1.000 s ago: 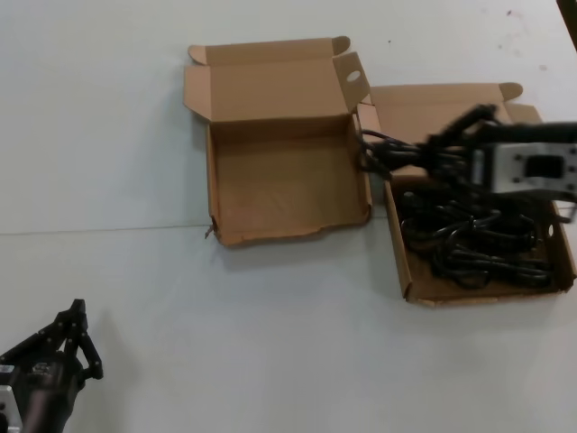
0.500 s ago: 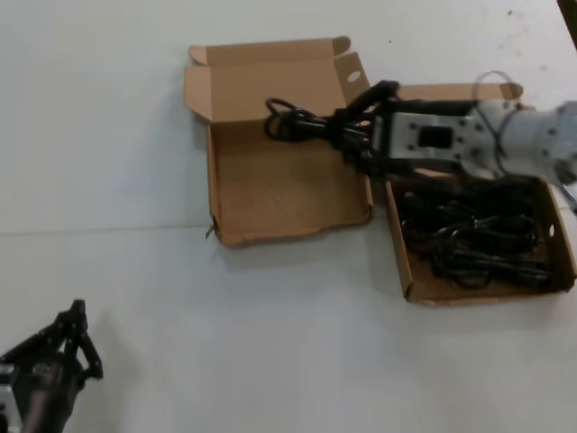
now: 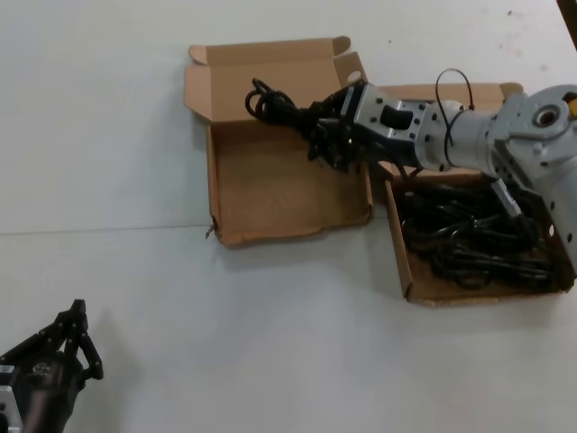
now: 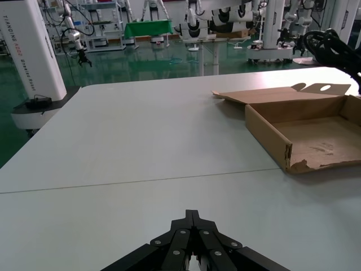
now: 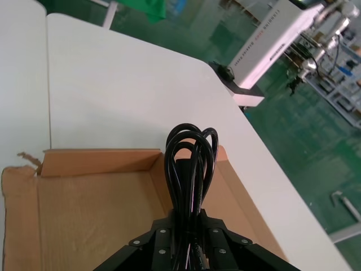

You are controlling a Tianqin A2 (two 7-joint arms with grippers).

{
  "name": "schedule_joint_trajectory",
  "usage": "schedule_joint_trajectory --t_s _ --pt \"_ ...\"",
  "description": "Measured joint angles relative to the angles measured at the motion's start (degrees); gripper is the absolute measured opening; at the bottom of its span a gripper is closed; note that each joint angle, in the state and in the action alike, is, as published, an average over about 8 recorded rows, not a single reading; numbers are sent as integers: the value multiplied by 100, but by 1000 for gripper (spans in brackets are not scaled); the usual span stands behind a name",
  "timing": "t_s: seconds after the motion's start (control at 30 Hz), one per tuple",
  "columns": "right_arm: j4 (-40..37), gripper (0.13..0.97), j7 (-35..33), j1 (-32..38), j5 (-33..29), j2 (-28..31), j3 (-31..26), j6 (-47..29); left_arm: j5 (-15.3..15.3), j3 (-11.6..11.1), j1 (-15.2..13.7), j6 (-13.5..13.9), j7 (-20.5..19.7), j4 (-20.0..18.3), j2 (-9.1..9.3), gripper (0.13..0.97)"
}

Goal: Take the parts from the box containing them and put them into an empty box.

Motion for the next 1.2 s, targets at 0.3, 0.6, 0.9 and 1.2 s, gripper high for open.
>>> schedule_joint_trajectory --t_s 0.3,0.6,0.9,1.2 --pt "-360 258 0 127 732 89 -378 253 0 0 0 0 0 0 0 156" --pt "697 362 0 -328 939 549 -828 299 0 0 0 0 0 0 0 156" --pt "2707 529 0 -1210 826 1295 -896 260 0 0 0 0 0 0 0 156" --pt "4295 724 0 -2162 775 1758 -462 330 0 0 0 0 0 0 0 156"
